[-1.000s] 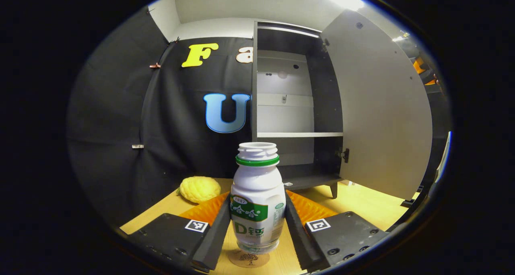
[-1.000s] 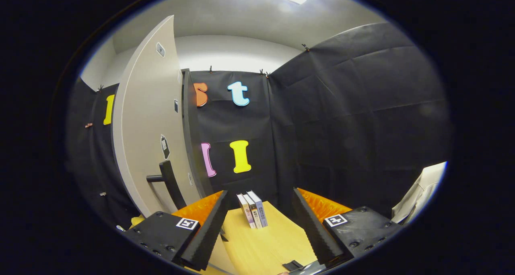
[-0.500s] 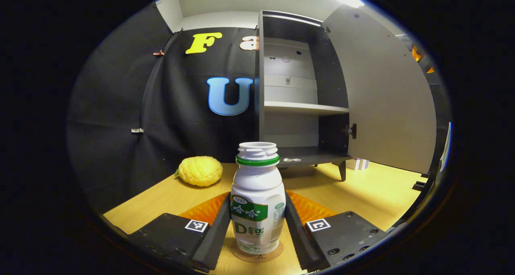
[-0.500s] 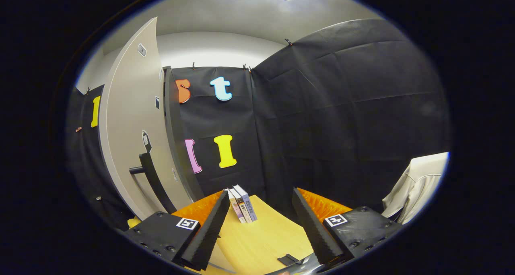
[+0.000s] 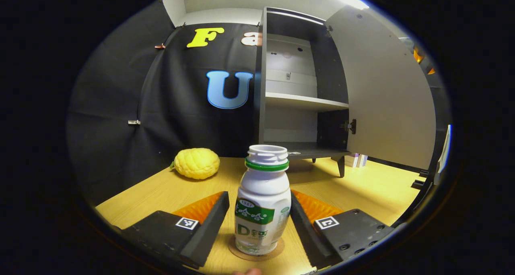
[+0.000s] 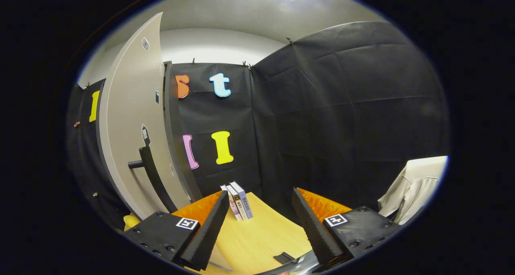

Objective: Open the cabinet door with the right hand, grasp the bottle in the cabinet with the left hand and place it on the coaster, then close the cabinet door with the right hand.

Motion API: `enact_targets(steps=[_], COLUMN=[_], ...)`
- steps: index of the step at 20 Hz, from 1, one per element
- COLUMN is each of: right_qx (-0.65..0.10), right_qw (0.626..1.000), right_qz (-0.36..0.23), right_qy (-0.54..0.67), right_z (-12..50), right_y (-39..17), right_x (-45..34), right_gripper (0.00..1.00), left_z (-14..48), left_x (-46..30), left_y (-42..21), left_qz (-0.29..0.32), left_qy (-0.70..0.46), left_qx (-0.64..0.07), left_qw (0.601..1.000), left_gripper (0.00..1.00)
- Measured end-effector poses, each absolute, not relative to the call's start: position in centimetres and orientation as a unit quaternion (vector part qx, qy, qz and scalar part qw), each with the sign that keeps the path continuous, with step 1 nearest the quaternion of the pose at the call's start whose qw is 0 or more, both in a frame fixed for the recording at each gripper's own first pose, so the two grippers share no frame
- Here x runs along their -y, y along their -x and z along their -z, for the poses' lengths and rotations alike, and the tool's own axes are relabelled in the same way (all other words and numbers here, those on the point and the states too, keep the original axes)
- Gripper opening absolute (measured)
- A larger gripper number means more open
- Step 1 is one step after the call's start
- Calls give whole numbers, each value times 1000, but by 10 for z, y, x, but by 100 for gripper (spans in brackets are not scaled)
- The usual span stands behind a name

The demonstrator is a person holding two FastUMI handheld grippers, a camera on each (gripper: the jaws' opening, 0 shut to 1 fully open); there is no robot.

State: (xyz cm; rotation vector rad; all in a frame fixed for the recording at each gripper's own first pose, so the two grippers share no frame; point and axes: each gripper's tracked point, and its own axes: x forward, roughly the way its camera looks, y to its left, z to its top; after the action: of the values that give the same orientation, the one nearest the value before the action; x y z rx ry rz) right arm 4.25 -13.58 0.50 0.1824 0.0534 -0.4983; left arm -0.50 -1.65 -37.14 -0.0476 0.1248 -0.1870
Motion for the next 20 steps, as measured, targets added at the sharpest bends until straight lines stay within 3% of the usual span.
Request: enact_targets(steps=[2, 6, 20], right_qx=[-24, -25, -34], right_qw=[966, 971, 988], right_qz=[242, 222, 115], right_qy=[-90, -88, -92], right_z=[-6, -8, -15], right_y=[-44, -51, -78], right_x=[135, 127, 66], right_gripper=[98, 98, 97], left_z=[366, 331, 168], left_x=[15, 8, 45], left_y=[5, 5, 14], left_qz=[87, 62, 69], left_qy=[20, -4, 27], left_qx=[-68, -59, -57], left_qw=[994, 996, 996], left_gripper=[95, 95, 95])
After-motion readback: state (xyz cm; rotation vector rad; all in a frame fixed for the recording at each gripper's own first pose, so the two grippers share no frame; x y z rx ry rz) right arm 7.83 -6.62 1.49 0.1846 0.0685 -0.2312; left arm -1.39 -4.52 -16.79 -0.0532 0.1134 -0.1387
